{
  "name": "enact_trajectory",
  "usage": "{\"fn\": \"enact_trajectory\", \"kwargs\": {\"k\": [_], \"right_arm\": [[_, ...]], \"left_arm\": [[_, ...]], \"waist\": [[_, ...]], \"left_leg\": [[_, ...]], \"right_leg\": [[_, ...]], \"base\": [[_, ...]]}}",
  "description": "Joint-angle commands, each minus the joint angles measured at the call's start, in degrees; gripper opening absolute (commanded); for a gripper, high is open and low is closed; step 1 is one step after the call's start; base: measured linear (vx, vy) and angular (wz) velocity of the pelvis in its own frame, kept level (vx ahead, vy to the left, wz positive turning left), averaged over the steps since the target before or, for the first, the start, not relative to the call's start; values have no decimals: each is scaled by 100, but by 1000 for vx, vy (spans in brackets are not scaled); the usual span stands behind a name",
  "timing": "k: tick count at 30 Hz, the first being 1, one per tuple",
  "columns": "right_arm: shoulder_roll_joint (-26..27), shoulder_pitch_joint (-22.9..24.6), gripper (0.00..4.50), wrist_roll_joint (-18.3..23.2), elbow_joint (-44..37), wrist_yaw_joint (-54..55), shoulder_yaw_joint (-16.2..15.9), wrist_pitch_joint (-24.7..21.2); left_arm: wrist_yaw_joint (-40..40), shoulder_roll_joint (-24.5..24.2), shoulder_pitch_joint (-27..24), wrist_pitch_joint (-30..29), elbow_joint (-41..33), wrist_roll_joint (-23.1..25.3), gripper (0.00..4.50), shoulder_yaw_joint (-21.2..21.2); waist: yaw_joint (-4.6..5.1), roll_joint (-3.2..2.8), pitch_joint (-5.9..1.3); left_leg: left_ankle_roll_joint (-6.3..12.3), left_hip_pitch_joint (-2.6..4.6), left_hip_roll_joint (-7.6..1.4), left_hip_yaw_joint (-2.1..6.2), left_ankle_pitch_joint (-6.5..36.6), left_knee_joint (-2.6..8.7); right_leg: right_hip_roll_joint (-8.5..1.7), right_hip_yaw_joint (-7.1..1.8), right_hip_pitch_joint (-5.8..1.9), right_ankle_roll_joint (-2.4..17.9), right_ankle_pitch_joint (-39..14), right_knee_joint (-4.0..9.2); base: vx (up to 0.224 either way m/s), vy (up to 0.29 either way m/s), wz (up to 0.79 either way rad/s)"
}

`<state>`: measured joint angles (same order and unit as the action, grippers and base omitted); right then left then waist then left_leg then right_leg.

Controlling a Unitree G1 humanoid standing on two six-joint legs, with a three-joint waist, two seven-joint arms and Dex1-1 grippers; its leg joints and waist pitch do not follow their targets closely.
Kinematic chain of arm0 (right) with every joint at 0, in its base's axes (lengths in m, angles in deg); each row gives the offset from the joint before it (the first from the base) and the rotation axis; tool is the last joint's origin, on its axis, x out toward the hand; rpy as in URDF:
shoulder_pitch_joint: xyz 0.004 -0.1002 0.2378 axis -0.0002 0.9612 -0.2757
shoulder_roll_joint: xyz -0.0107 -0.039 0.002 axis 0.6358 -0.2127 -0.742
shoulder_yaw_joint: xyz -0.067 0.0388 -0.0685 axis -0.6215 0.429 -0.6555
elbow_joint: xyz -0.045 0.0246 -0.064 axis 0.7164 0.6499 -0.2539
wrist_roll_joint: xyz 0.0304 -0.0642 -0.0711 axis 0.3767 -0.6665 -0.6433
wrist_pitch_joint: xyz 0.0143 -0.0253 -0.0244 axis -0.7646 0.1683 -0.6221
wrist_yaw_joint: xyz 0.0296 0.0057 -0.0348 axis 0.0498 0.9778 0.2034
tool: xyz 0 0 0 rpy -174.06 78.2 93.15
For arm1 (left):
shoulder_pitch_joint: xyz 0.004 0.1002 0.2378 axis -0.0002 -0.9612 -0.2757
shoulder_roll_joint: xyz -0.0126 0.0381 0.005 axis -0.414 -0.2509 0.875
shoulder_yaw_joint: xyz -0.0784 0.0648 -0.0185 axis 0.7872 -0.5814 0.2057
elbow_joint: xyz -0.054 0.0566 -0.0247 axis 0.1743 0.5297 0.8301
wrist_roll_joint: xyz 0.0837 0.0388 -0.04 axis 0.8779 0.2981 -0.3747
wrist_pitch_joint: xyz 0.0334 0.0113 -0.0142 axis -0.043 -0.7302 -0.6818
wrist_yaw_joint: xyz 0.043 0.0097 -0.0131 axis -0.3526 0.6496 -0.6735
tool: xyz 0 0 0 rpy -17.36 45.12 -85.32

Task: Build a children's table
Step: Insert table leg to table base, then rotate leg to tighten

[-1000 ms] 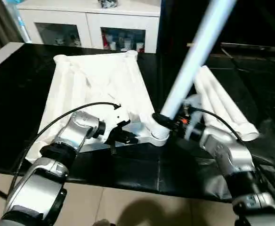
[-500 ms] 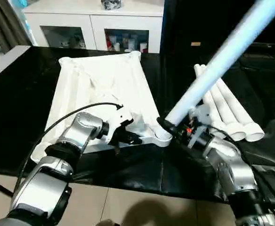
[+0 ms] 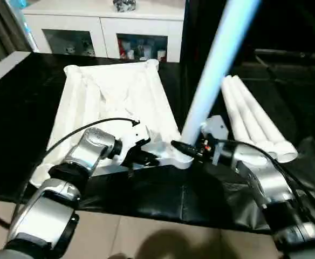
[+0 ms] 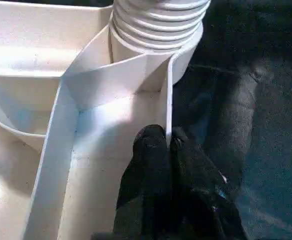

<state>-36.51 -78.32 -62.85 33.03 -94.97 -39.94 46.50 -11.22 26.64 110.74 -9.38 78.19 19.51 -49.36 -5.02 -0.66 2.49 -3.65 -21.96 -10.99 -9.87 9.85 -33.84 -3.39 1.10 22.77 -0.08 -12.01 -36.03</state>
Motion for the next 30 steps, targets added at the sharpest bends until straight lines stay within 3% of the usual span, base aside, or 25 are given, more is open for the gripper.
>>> {"fn": "enact_trajectory", "kwargs": {"k": [1,2,3,6,11,16,19,20,26,28,29,30], "right_arm": [[58,256,192,-188,467,-477,-565,-298],[48,245,192,-190,478,-561,-603,-294],[39,251,192,-181,464,-672,-649,-305],[9,306,192,-184,392,-1071,-818,-322],[31,409,192,-142,246,-1243,-879,-411],[95,449,192,-149,199,-1265,-877,-442],[206,387,192,-141,327,-1079,-758,-426],[260,338,192,-217,440,-885,-706,-318],[747,-230,192,-475,1481,911,-130,-106],[901,-421,192,-440,1753,1302,17,-144],[1074,-654,192,-425,2078,1732,146,-181],[1161,-821,192,-538,2313,2040,113,-183]], "left_arm": [[84,-105,140,100,-172,108,0,-46],[138,-115,135,122,-190,121,0,-72],[194,-118,135,137,-201,129,0,-96],[358,-122,166,185,-198,159,0,-175],[483,-98,249,196,-117,165,0,-199],[435,-76,375,219,45,249,0,-196],[297,-40,438,118,113,224,0,-104],[211,-26,444,41,118,197,0,-46],[-323,142,318,-1039,-447,-423,0,645],[-463,153,193,-1298,-801,-489,0,731],[-644,168,35,-1623,-1212,-541,0,820],[-795,197,-126,-1800,-1529,-520,0,842]], "waist": [[0,37,-308],[8,73,-309],[-2,49,-309],[-12,97,-312],[-33,106,-324],[-39,122,-306],[-42,96,-275],[-37,113,-284],[79,124,-276],[141,106,-284],[192,159,-295],[227,139,-303]], "left_leg": [[130,110,-209,49,1346,433],[135,110,-211,42,1359,433],[117,122,-220,46,1397,436],[124,129,-228,37,1397,439],[101,145,-238,37,1408,455],[31,162,-234,42,1597,479],[-36,205,-231,46,1823,521],[-72,219,-241,51,1854,534],[-260,189,-228,96,1920,577],[-265,159,-231,107,1872,581],[-253,129,-240,113,1746,587],[-198,102,-204,104,1621,570]], "right_leg": [[-420,-181,-232,1339,-831,477],[-421,-179,-232,1344,-821,480],[-425,-180,-224,1363,-820,477],[-424,-182,-226,1396,-711,471],[-423,-173,-232,1434,-464,457],[-442,-183,-230,1393,-794,497],[-457,-186,-228,1344,-1254,557],[-466,-191,-235,1323,-1364,568],[-477,-177,-226,1254,-1798,571],[-475,-176,-235,1277,-1622,557],[-481,-165,-259,1339,-1394,517],[-454,-155,-271,1329,-1278,529]], "base": [[0,0,0],[0,0,0],[0,0,0],[0,0,0],[0,0,0],[0,0,0],[0,0,0],[0,0,0],[0,0,0],[0,0,0],[0,0,0],[0,0,0]]}}
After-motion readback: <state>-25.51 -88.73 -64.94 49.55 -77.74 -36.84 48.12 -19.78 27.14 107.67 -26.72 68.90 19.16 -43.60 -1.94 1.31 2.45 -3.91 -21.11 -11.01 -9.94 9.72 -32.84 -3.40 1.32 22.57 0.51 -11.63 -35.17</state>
